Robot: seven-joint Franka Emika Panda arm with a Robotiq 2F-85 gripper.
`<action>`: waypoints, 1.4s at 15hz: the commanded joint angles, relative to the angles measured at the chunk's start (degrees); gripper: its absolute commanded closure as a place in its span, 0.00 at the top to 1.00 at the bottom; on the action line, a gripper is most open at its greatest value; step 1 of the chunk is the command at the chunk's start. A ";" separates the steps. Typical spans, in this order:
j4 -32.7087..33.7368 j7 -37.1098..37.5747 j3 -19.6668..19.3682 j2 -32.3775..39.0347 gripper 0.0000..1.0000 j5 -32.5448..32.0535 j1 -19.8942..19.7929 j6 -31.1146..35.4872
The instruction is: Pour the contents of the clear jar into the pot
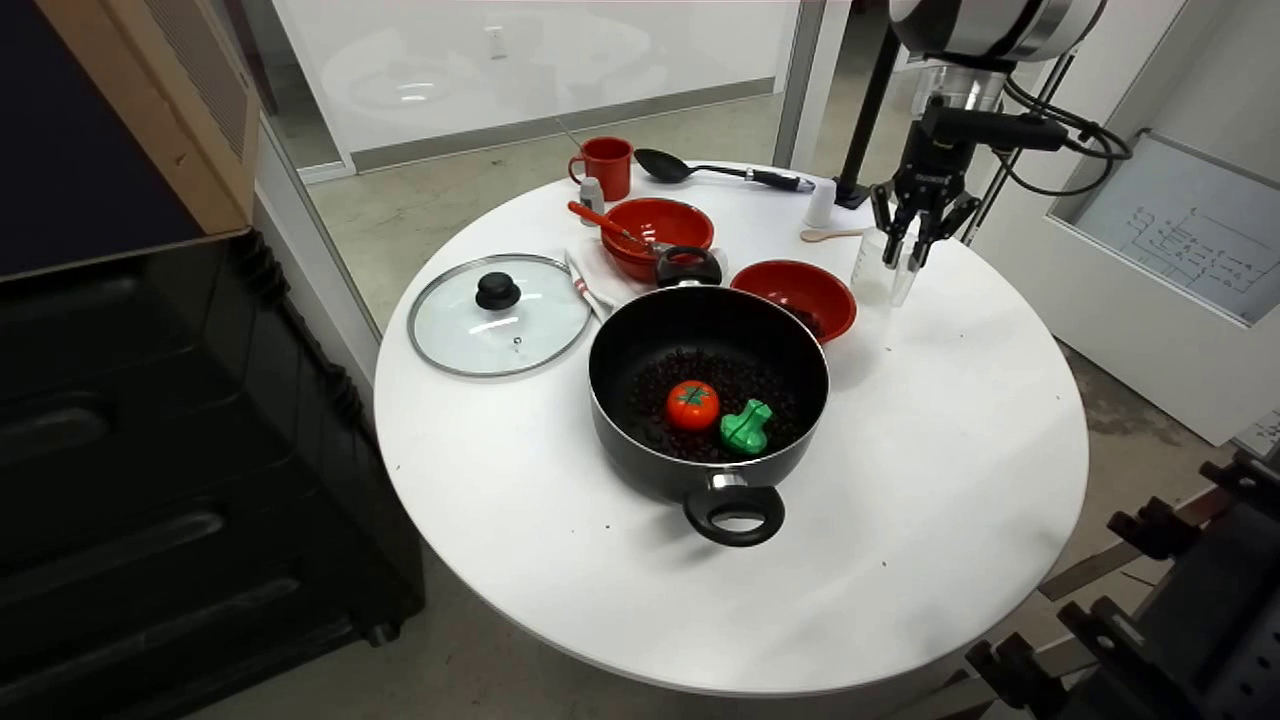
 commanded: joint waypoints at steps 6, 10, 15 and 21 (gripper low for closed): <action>1.83 0.29 -0.69 -1.03 0.94 -0.09 0.31 1.03; -5.87 -5.62 -0.41 -8.01 1.00 -2.44 1.63 5.12; -19.16 -13.95 0.40 -19.85 1.00 -8.25 4.89 12.21; -35.88 -25.03 5.91 -34.22 1.00 -7.45 6.03 21.56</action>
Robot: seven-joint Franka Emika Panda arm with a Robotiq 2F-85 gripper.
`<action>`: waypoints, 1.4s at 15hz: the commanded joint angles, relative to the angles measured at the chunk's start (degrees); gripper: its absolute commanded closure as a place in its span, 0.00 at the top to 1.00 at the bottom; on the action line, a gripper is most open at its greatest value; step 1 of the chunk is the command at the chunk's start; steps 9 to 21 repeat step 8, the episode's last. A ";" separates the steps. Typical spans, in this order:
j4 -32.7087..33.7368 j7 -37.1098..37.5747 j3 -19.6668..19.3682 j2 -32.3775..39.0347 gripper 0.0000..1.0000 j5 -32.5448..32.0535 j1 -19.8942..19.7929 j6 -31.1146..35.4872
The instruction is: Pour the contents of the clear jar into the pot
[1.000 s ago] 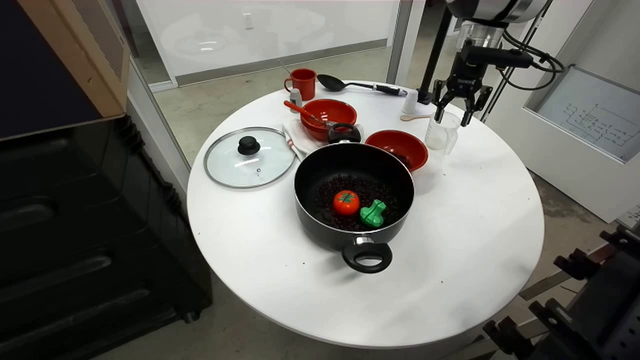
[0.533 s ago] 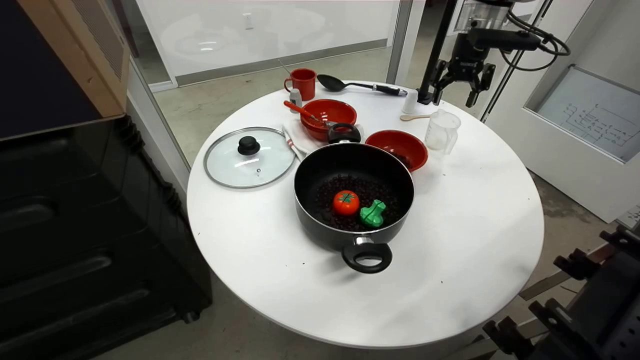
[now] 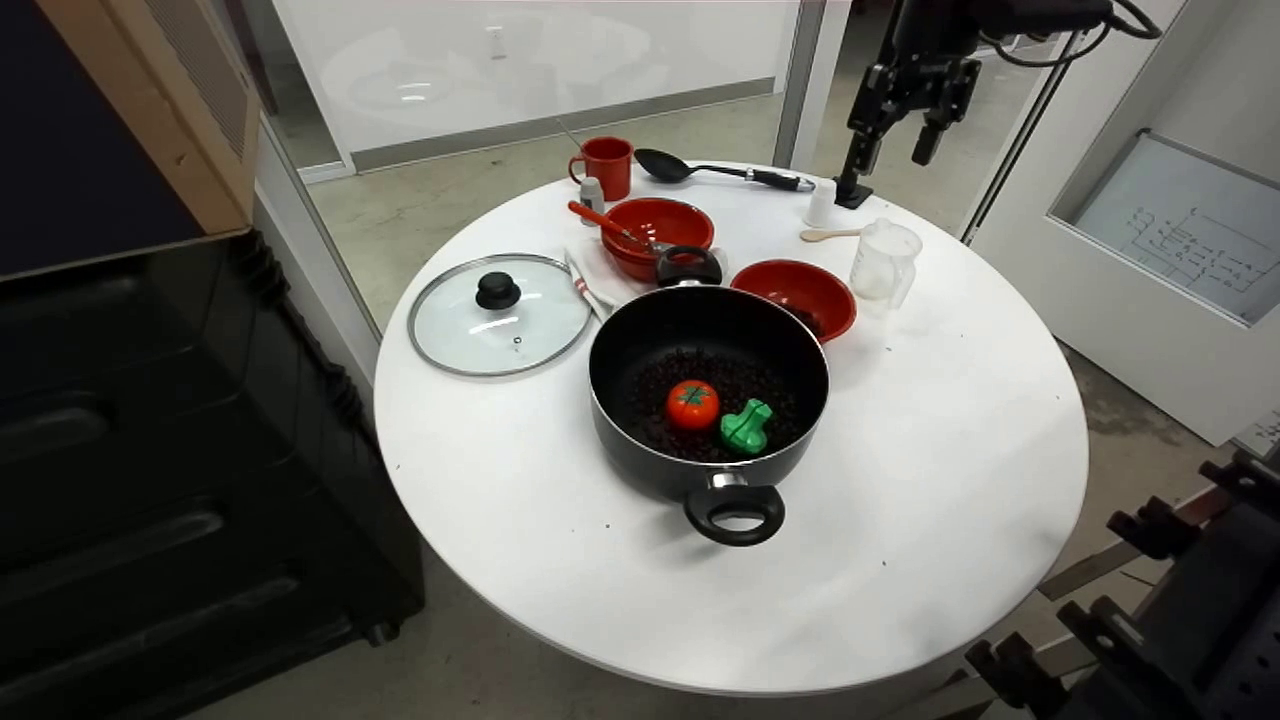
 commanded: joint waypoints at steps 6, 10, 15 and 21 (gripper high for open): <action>-14.58 -5.36 3.73 -12.11 1.00 3.17 1.12 5.88; -15.51 -5.75 3.67 -12.89 1.00 3.31 0.99 6.03; -15.51 -5.75 3.67 -12.89 1.00 3.31 0.99 6.03; -15.51 -5.75 3.67 -12.89 1.00 3.31 0.99 6.03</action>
